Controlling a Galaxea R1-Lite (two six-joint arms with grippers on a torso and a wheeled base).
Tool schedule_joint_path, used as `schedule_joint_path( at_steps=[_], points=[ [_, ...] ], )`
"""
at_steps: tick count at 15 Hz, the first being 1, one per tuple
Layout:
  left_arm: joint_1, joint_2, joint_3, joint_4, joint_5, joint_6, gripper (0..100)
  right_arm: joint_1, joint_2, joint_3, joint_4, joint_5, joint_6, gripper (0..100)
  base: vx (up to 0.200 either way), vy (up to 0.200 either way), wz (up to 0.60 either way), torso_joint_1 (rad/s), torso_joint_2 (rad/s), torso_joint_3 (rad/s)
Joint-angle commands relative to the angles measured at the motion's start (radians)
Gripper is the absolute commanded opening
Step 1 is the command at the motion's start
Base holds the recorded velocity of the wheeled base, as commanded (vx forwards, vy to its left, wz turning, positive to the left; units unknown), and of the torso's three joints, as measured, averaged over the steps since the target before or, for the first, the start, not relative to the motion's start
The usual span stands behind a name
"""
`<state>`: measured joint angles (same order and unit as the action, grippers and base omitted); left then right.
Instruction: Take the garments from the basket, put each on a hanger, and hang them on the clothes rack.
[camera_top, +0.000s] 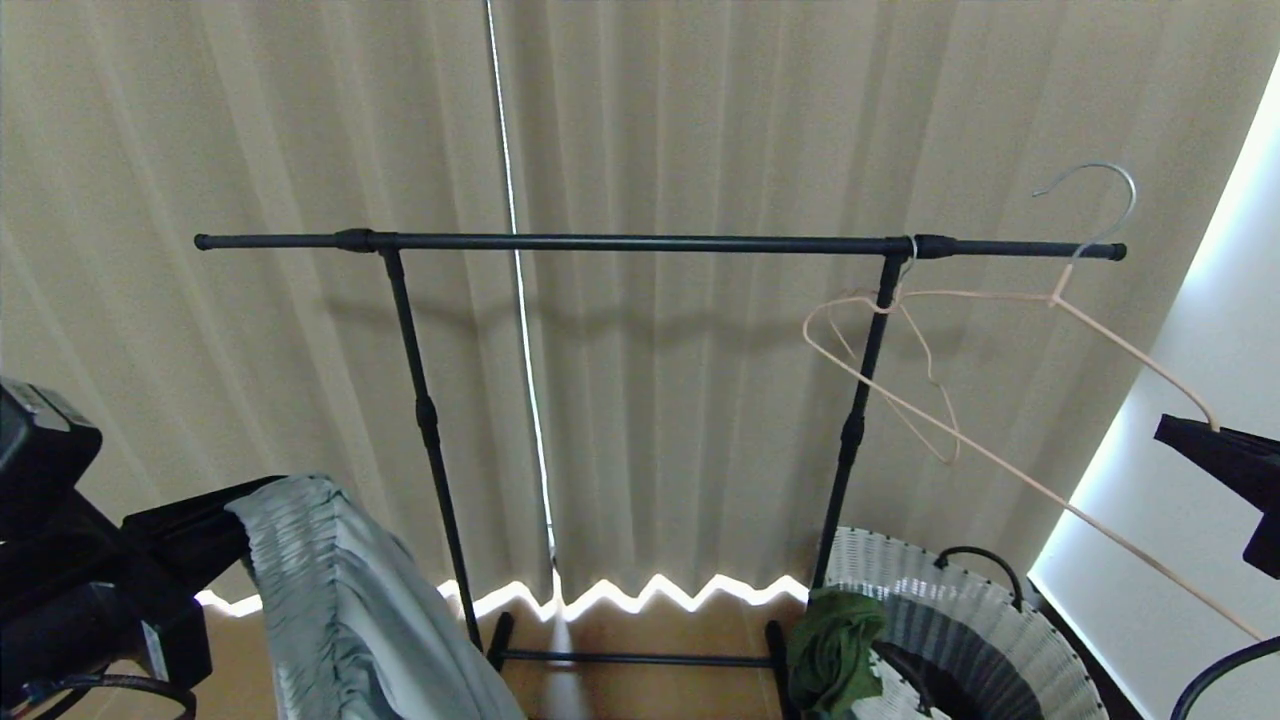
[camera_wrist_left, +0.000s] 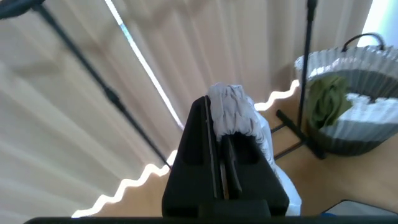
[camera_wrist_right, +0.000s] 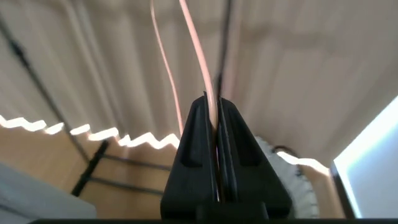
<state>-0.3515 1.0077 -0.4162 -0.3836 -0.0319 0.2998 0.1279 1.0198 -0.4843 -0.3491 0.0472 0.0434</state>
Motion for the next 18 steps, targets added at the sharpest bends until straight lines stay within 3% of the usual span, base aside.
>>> schedule_joint_path(
  at_steps=[1,5,7,9,10,12,14,16,18],
  points=[
    [-0.001,-0.003,0.007,0.000,0.000,0.002,0,0.044,0.005,0.013,0.004,0.000,0.000,0,0.000,0.000,0.00,0.000,0.00,0.000],
    [-0.001,0.008,0.000,0.000,-0.002,0.010,0,0.131,0.010,0.018,0.009,0.003,0.000,0,0.000,0.000,0.00,0.000,0.00,0.000],
    [0.000,0.100,-0.090,0.011,0.017,0.001,0,0.190,0.026,0.009,0.007,0.045,0.000,0,0.000,0.000,0.00,0.000,0.00,0.000],
    [-0.001,0.172,-0.144,0.011,0.083,-0.002,0,0.193,0.079,0.003,-0.007,0.052,0.001,0,0.000,0.000,0.00,0.000,0.00,0.000],
    [-0.004,0.250,-0.200,0.012,0.156,-0.002,0,0.228,0.125,-0.013,-0.013,0.052,0.018,0,0.000,0.000,0.00,0.000,0.00,0.000],
    [-0.004,0.338,-0.280,0.020,0.196,-0.004,0,0.337,0.155,-0.039,-0.053,0.051,0.096,0,0.000,0.000,0.00,0.000,0.00,0.000],
    [0.000,0.410,-0.408,0.131,0.227,-0.010,0,0.446,0.184,-0.060,-0.106,0.046,0.167,0,0.000,0.000,0.00,0.000,0.00,0.000],
    [0.000,0.491,-0.596,0.315,0.237,-0.107,0,0.561,0.212,-0.060,-0.126,0.048,0.174,0,0.000,0.000,0.00,0.000,0.00,0.000],
    [-0.001,0.545,-0.678,0.379,0.241,-0.165,0,0.621,0.233,-0.063,-0.146,0.048,0.191,0,0.000,0.000,0.00,0.000,0.00,0.000]
  ],
)
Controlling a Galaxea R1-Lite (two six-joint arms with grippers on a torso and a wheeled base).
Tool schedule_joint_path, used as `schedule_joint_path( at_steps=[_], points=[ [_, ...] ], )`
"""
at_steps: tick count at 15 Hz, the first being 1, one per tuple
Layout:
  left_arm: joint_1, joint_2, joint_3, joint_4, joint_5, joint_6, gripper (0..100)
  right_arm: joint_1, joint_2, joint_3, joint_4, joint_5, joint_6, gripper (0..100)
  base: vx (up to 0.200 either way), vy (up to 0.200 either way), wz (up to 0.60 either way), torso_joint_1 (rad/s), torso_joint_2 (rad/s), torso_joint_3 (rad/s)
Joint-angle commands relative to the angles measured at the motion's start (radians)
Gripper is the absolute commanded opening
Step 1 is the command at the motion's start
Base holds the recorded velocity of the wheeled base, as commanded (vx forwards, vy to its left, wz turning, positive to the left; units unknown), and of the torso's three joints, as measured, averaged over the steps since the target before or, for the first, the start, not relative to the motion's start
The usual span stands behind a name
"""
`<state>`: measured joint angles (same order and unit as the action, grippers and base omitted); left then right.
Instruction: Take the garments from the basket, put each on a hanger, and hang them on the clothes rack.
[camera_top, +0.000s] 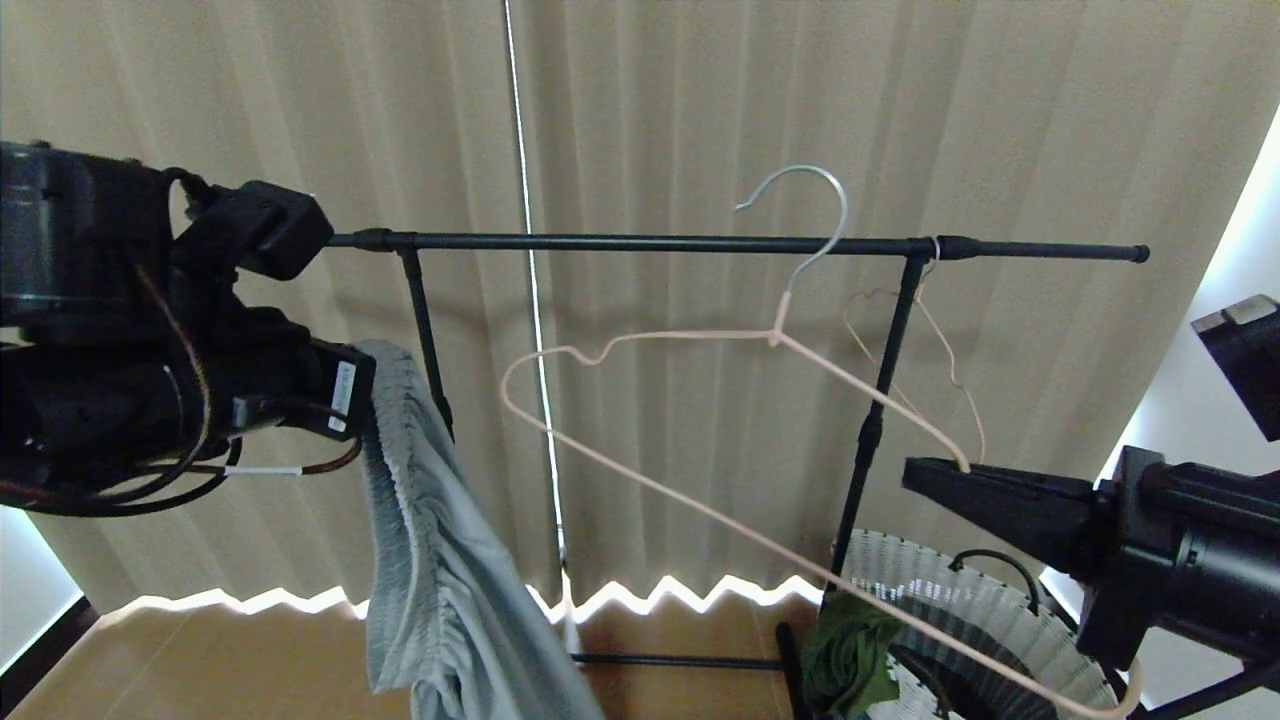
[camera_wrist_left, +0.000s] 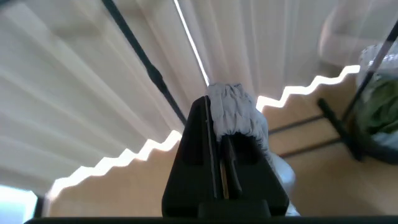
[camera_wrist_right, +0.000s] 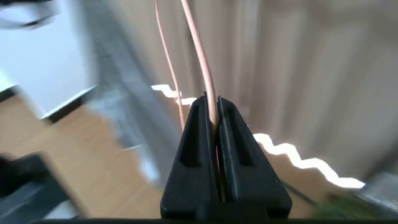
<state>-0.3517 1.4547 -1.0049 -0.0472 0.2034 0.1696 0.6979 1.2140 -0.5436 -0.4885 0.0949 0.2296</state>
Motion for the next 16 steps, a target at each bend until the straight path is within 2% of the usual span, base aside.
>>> schedule_joint_path(
  at_steps=[1,4,8,10,11,12,14,16],
  points=[
    [-0.001,0.135,-0.121,0.050,0.021,-0.053,0,0.100,0.067,-0.018,-0.022,-0.001,0.027,0,0.000,0.000,0.00,0.000,0.00,0.000],
    [-0.001,0.148,-0.120,0.040,0.087,-0.053,0,0.114,0.117,-0.030,-0.045,-0.003,0.028,0,0.000,0.000,0.00,0.000,0.00,0.000],
    [-0.003,0.141,-0.120,0.040,0.091,-0.051,0,0.112,0.151,-0.030,-0.064,-0.015,0.027,0,0.000,0.000,0.00,0.000,0.00,0.000],
    [-0.006,0.122,-0.115,0.041,0.093,-0.041,0,0.112,0.200,-0.044,-0.065,-0.084,0.025,0,0.000,0.000,0.00,0.000,0.00,0.000],
    [-0.006,0.115,-0.115,0.041,0.097,-0.033,0,0.112,0.233,-0.068,-0.065,-0.146,0.025,0,0.000,0.000,0.00,0.000,0.00,0.000],
    [-0.006,0.110,-0.113,0.041,0.122,-0.027,0,0.112,0.252,-0.088,-0.067,-0.175,0.027,0,0.000,0.000,0.00,0.000,0.00,0.000],
    [-0.016,0.107,-0.092,0.043,0.162,-0.024,0,0.114,0.300,-0.108,-0.139,-0.195,0.025,0,0.000,0.000,0.00,0.000,0.00,0.000],
    [-0.026,0.096,-0.064,0.041,0.169,-0.019,0,0.129,0.334,-0.098,-0.231,-0.195,0.022,0,0.000,0.000,0.00,0.000,0.00,0.000]
  ],
)
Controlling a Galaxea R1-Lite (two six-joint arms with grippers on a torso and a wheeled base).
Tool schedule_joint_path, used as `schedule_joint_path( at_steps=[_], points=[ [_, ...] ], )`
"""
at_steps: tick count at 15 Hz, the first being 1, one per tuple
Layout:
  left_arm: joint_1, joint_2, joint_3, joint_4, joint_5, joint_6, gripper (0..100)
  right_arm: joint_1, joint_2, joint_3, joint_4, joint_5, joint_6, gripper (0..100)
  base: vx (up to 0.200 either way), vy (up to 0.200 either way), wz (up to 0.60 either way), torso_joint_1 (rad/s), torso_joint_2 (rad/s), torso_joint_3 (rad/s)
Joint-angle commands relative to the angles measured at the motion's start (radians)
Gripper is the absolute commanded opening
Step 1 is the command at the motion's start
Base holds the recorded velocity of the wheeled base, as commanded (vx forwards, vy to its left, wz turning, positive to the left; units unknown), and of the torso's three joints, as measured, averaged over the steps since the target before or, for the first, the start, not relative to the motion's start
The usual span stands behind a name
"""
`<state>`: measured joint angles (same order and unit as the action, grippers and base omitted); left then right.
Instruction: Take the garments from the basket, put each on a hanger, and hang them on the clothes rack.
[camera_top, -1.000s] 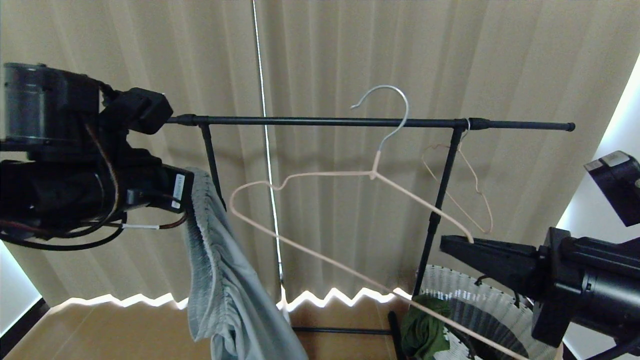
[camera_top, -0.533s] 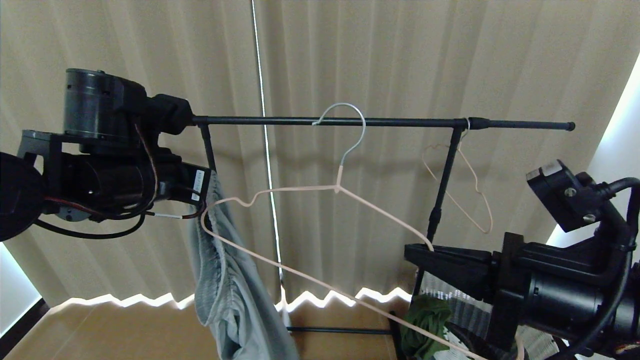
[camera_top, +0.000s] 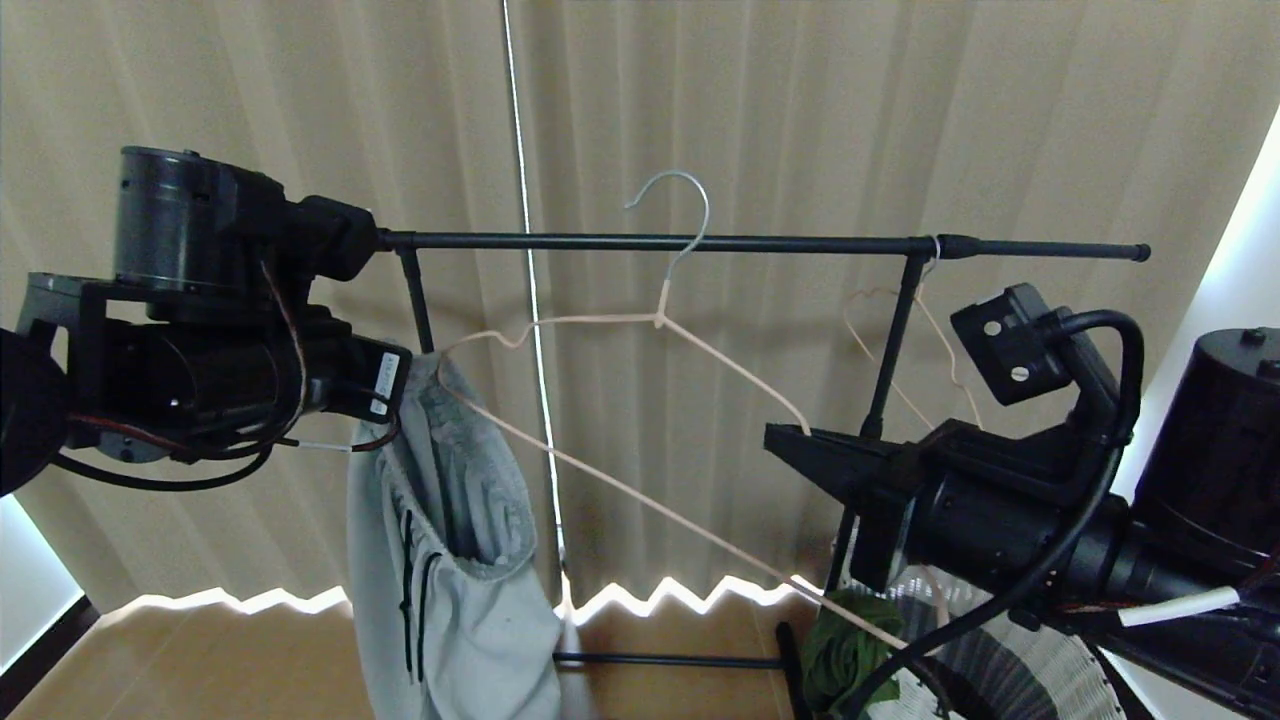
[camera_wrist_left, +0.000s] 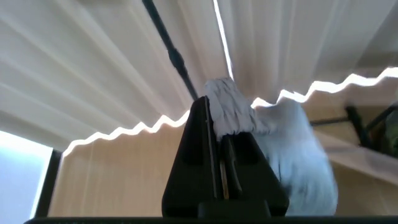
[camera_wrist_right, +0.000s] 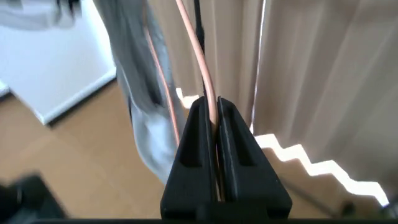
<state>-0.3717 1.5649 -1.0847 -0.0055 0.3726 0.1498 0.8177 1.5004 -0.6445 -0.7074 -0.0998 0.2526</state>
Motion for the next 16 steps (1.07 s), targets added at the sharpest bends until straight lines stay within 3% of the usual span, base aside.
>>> schedule_joint_path(
  at_steps=[1,5,16],
  points=[
    [-0.007,-0.016,0.014,-0.002,0.000,0.001,0,0.018,0.047,0.011,-0.014,0.002,-0.001,0,0.000,0.000,0.00,0.000,0.00,0.000],
    [-0.001,-0.014,-0.008,-0.025,0.002,-0.004,0,0.074,0.044,0.042,-0.018,0.008,-0.001,0,0.000,0.000,0.00,0.000,0.00,0.000],
    [0.000,-0.013,-0.004,-0.027,0.023,-0.001,0,0.100,0.040,0.043,-0.067,0.009,0.005,0,0.000,0.000,0.00,0.000,0.00,0.000]
  ],
)
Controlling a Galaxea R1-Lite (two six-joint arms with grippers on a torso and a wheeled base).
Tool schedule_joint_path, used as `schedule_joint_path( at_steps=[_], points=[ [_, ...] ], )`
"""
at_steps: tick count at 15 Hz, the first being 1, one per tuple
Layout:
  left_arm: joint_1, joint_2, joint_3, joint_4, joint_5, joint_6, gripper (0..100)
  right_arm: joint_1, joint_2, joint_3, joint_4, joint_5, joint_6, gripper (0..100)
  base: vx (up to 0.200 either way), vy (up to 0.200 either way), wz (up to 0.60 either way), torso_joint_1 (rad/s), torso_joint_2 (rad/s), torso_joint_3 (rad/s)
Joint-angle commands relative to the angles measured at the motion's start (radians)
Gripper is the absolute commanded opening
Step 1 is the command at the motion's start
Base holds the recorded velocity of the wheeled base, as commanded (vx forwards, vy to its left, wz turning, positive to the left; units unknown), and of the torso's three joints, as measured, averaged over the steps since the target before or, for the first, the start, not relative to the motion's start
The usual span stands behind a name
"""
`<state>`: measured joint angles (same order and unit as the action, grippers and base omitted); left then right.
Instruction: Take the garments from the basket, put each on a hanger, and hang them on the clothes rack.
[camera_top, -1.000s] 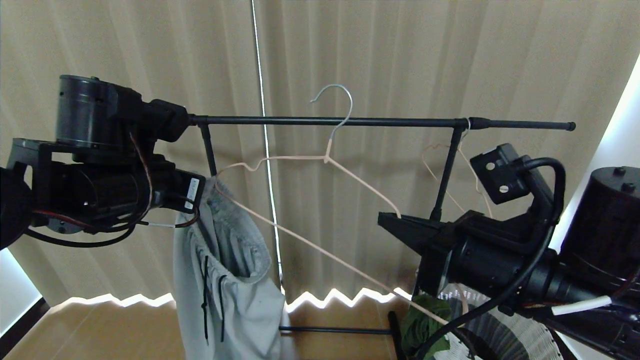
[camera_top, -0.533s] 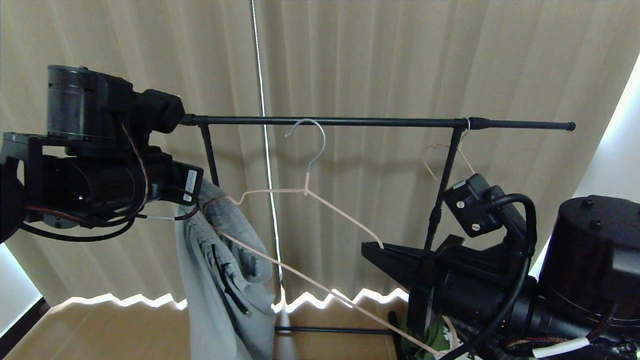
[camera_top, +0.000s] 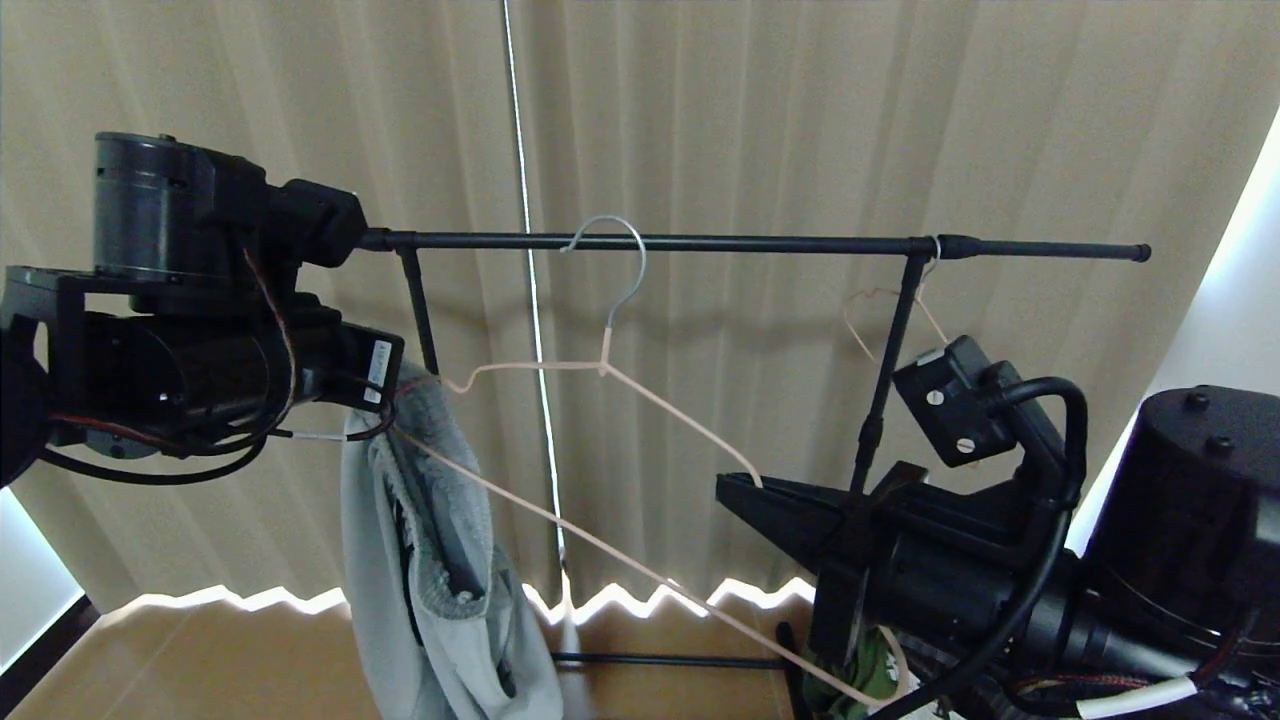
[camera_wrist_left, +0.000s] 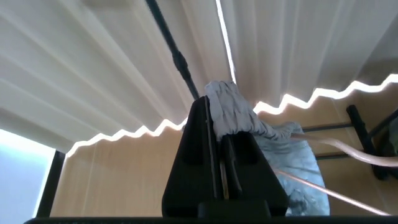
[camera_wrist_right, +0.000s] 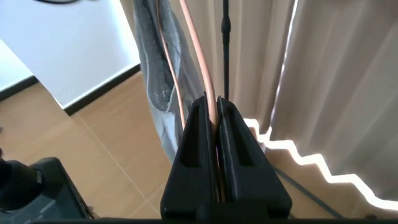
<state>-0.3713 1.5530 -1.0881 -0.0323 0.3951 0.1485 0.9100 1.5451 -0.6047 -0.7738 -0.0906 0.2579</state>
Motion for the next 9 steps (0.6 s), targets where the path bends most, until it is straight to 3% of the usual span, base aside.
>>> schedule_joint_path(
  at_steps=[1,9],
  points=[
    [0.000,-0.002,0.002,0.000,0.001,0.000,0,0.007,-0.005,0.002,-0.015,-0.001,-0.002,0,0.000,0.000,0.00,0.000,0.00,0.000],
    [-0.009,-0.045,0.014,0.005,0.019,0.013,0,0.006,0.130,-0.006,-0.056,-0.008,-0.006,0,0.000,0.000,0.00,0.000,0.00,0.000]
  ],
)
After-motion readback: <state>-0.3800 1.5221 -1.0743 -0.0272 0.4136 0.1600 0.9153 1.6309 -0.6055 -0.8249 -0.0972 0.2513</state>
